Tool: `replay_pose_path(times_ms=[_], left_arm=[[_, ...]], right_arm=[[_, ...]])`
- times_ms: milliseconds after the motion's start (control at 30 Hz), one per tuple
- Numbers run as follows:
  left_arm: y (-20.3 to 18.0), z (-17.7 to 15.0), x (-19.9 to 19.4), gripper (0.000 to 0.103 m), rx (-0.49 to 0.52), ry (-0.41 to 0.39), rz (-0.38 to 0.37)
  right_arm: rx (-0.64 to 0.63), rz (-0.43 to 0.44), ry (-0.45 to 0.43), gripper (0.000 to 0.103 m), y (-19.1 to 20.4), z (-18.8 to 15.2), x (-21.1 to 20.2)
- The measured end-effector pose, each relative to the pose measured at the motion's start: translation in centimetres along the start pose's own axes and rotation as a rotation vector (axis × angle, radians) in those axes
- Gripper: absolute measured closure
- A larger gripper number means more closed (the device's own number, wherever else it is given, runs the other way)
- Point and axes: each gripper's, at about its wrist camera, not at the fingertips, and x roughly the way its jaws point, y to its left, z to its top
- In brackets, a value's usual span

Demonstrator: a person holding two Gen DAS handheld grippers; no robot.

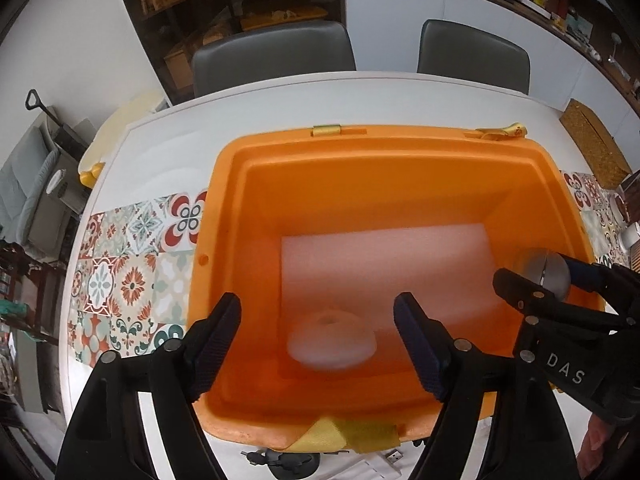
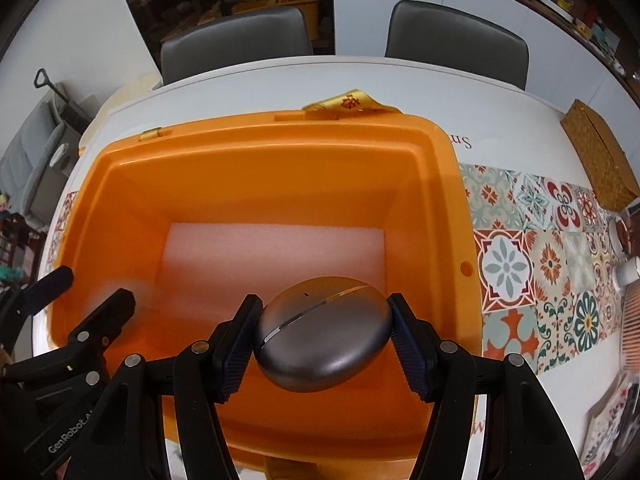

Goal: Organize rigid objects
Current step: 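Open both grippers to drop the lamp and speaker into the crate, then move both grippers back toward the remaining items on the table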

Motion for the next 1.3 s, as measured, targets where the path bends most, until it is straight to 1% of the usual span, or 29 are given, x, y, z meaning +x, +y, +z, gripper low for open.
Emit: replay_pose_path(times_ms=[67,133,200,300,333,367,400,467,533,667,867,1000,1100,1300], left_arm=[[0.3,0.0,-0.6,0.022,-0.01,-0.013,0.009],[0.8,-0.2,-1.5,0.016,-0.032,-0.034,0.023],[1.3,-0.5,-2.4,0.013,-0.053,-0.062,0.045],[2.0,-1.0,-3.6,0.011,-0.075,-0.093,0.077],[2.1,-1.2,-3.8,0.011,-0.079,-0.098,0.082],[2.3,-1.4,-4.0,0.011,-0.082,-0.103,0.083],[2.4,-1.6,-4.2,0.011,-0.085,-0.107,0.082],[2.5,-2.1,-4.6,0.011,-0.091,-0.11,0.088],[2.6,-2.8,-5.2,0.011,-0.1,-0.119,0.075],[2.9,-4.4,-6.8,0.011,-0.131,-0.145,0.042],[2.4,-6.6,-9.1,0.011,-0.144,-0.198,0.019],[1.9,-8.3,-10.3,0.011,-0.166,-0.219,-0.007],[1.3,-9.7,-10.7,0.01,-0.167,-0.226,-0.024],[0.4,-11.6,-10.2,0.009,-0.164,-0.199,-0.059]], right_arm=[[-0.001,0.003,0.002,0.039,0.0,0.0,0.0],[-0.002,0.007,0.002,0.039,0.0,0.1,0.0],[-0.002,0.017,0.004,0.039,0.1,0.1,0.0],[-0.008,0.025,-0.005,0.039,0.4,0.2,-0.2],[-0.012,0.021,-0.013,0.036,0.6,0.2,-0.4],[-0.013,0.017,-0.021,0.027,0.7,0.3,-0.5],[-0.013,0.013,-0.03,0.022,0.9,0.2,-0.8],[-0.021,-0.005,-0.058,0.022,1.1,0.0,-1.6],[-0.019,-0.021,-0.074,0.022,1.2,-0.5,-2.5],[0.006,-0.015,-0.132,0.022,0.6,-2.0,-4.7],[0.03,-0.003,-0.244,0.022,-0.5,-5.1,-9.0],[0.034,0.007,-0.29,0.022,-0.8,-7.3,-10.9],[0.038,0.013,-0.312,0.022,-1.3,-8.8,-11.5],[0.05,0.028,-0.284,0.022,-2.6,-11.2,-11.0]])
